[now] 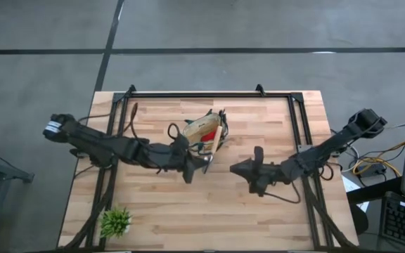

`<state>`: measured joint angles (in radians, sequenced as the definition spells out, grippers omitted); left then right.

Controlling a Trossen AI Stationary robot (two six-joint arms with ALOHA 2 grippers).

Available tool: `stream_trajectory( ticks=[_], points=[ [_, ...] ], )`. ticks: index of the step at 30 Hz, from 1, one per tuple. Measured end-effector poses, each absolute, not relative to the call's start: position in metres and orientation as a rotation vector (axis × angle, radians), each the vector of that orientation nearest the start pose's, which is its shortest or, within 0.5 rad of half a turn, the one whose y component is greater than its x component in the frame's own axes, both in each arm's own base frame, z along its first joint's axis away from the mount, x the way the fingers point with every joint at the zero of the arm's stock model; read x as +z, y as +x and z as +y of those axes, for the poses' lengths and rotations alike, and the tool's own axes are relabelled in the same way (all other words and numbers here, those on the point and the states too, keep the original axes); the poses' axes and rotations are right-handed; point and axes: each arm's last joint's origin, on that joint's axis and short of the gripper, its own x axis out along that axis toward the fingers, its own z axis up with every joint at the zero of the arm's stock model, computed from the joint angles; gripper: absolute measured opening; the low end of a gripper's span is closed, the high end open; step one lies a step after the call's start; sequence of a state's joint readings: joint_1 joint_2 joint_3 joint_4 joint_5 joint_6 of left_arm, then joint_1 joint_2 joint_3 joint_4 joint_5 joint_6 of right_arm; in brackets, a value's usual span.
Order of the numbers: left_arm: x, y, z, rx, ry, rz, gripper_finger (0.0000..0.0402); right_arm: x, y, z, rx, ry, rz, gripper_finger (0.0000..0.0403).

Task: Pick & Place Garden tools in Gardening bag
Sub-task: Put the brown trowel into the brown gardening bag

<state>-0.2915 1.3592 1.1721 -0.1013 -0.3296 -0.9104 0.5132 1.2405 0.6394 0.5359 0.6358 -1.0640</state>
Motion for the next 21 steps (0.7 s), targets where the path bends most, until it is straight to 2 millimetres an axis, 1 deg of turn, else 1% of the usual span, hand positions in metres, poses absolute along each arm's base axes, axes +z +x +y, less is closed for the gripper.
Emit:
stream_trajectory(
  ticks=[3,7,12,17,21],
  points=[
    [0.350,0.298,-0.076,0.141,-0.827,0.229,0.0002,0.264,0.250,0.120,-0.124,-1.195,0.104,0.0055],
    [0.350,0.300,-0.073,0.126,-0.833,0.229,0.0002,0.266,0.270,0.131,-0.172,-1.299,0.141,0.0071],
    [0.351,0.301,-0.073,0.112,-0.824,0.226,0.0002,0.264,0.294,0.142,-0.223,-1.358,0.199,0.0100],
    [0.351,0.301,-0.074,0.098,-0.826,0.230,0.0002,0.260,0.310,0.149,-0.297,-1.401,0.284,0.0120],
    [0.351,0.300,-0.075,0.086,-0.843,0.242,0.0002,0.257,0.317,0.153,-0.313,-1.447,0.316,0.0117]
  ],
)
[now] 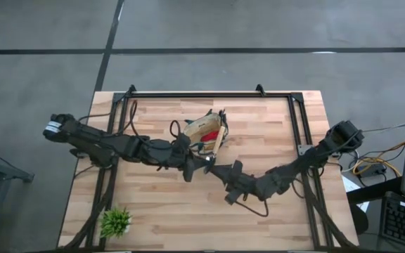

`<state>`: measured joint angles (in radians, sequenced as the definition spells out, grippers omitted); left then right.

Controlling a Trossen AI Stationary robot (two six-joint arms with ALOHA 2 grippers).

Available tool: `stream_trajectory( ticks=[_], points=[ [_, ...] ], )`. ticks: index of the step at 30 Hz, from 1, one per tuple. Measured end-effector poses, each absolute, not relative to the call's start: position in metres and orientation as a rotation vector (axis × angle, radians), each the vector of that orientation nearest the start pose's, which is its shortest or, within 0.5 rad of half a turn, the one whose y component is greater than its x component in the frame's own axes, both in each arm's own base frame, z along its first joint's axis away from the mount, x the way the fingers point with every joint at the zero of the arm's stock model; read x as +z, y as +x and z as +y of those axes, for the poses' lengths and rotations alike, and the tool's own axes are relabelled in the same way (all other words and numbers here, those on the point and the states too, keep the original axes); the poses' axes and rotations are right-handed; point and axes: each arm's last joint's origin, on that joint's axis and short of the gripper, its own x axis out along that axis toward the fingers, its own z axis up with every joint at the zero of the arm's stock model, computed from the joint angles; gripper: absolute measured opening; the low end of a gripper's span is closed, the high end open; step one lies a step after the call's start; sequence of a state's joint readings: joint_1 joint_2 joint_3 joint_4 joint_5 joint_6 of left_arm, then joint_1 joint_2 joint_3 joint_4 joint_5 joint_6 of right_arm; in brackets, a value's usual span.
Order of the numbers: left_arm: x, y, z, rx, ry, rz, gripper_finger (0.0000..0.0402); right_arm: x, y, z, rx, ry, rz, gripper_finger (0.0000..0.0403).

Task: Pick & Place Garden tools in Gardening bag
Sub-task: Put the brown trowel into the brown gardening bag

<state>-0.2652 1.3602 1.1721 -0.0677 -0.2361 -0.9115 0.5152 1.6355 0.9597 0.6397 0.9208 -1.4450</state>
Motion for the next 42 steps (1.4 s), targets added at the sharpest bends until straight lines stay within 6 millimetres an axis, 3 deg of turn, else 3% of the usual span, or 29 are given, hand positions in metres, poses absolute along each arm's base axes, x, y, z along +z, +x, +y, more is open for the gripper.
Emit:
stream_trajectory(
  ticks=[24,42],
  points=[
    [0.350,0.299,-0.077,0.052,-0.918,0.284,0.0004,0.268,0.317,0.160,-0.339,-1.544,0.340,0.0030],
    [0.347,0.300,-0.082,0.031,-0.905,0.298,0.0031,0.279,0.312,0.167,-0.349,-1.580,0.308,0.0023]
  ],
)
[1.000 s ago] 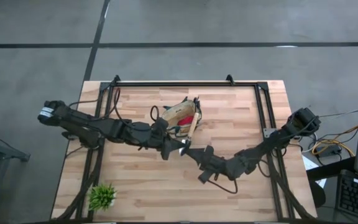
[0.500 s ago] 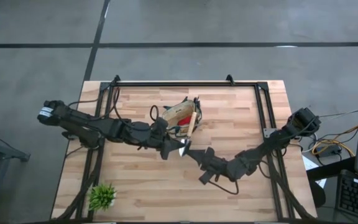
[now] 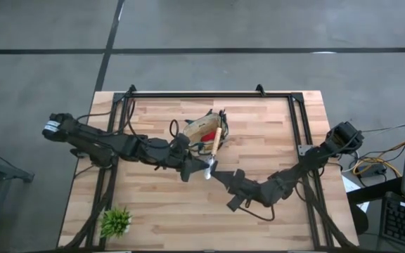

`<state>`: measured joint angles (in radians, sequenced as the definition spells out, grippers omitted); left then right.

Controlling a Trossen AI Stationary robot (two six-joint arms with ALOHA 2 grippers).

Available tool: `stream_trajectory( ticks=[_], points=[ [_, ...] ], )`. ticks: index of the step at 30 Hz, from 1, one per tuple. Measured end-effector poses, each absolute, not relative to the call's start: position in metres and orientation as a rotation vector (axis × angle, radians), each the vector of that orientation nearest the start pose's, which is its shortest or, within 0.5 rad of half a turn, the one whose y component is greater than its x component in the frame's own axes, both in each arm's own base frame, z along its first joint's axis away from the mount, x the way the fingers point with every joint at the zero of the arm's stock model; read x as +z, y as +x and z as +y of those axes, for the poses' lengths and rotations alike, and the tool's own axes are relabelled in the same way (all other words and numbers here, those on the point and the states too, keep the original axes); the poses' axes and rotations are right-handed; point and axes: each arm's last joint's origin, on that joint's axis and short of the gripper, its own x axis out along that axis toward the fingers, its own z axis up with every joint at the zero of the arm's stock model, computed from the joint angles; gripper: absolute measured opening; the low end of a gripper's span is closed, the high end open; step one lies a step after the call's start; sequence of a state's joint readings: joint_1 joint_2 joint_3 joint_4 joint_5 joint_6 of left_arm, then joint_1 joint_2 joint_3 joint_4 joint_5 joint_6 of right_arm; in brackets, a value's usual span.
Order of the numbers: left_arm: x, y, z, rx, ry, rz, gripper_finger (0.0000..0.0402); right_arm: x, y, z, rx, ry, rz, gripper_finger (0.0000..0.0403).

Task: Pick & Place Garden tools in Gardening bag
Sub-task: Put the brown trowel into the brown gardening bag

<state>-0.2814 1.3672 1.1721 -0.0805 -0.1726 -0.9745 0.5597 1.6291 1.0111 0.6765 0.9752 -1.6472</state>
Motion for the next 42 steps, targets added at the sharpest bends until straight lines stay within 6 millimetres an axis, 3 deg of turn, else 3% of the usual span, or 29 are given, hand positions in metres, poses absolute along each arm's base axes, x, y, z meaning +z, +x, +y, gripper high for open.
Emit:
stream_trajectory(
  ticks=[12,37,42],
  points=[
    [0.340,0.302,-0.086,0.029,-0.908,0.324,0.0019,0.292,0.313,0.167,-0.388,-1.631,0.304,0.0024],
    [0.347,0.301,-0.087,-0.015,-0.862,0.267,0.0001,0.302,0.312,0.166,-0.417,-1.666,0.330,0.0025],
    [0.351,0.298,-0.088,-0.062,-0.888,0.273,0.0001,0.304,0.312,0.167,-0.413,-1.674,0.321,0.0047]
  ],
)
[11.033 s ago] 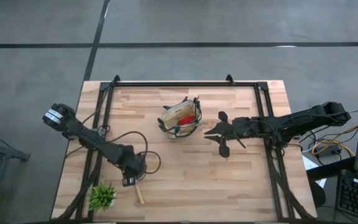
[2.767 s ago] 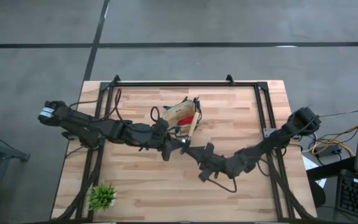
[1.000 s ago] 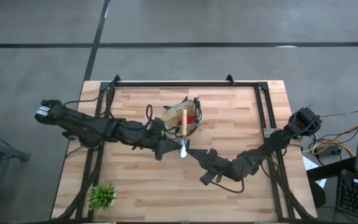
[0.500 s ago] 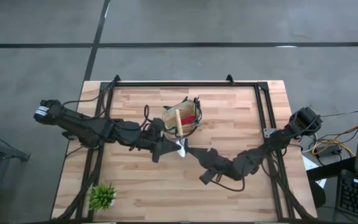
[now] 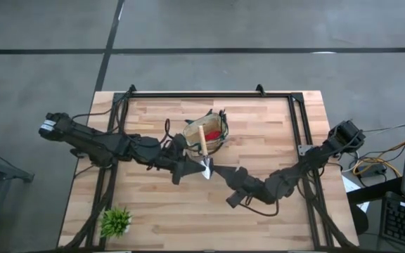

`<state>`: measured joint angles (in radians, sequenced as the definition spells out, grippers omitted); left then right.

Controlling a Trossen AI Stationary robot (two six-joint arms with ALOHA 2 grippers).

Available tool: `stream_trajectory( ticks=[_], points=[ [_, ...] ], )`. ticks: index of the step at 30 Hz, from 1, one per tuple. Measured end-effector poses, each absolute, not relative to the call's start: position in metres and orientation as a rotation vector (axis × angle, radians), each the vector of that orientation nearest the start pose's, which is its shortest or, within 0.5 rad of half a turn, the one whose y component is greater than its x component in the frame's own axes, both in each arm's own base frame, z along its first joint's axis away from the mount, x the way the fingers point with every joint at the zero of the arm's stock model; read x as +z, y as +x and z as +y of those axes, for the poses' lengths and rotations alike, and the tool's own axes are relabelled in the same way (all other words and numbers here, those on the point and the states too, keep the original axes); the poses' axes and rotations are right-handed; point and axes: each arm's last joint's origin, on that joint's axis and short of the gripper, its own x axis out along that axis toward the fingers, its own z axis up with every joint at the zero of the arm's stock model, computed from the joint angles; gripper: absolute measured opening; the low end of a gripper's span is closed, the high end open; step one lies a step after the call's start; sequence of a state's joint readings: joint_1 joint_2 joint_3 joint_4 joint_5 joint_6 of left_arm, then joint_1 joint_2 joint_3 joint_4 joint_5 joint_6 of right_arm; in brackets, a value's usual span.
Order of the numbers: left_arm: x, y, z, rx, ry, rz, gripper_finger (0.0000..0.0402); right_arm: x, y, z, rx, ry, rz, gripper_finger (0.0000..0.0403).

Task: Pick & Place Garden tools in Gardening bag
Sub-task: Put the brown trowel into the brown gardening bag

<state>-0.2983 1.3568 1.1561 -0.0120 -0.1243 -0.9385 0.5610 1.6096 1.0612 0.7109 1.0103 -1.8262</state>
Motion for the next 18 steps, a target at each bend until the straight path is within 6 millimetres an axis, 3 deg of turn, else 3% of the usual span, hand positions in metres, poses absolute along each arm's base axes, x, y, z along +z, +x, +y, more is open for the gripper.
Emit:
stream_trajectory(
  ticks=[9,18],
  points=[
    [0.357,0.293,-0.086,-0.088,-0.879,0.242,0.0000,0.321,0.311,0.169,-0.426,-1.669,0.267,0.0133],
    [0.367,0.285,-0.085,-0.094,-0.841,0.203,0.0000,0.308,0.304,0.176,-0.397,-1.692,0.298,0.0179]
  ],
)
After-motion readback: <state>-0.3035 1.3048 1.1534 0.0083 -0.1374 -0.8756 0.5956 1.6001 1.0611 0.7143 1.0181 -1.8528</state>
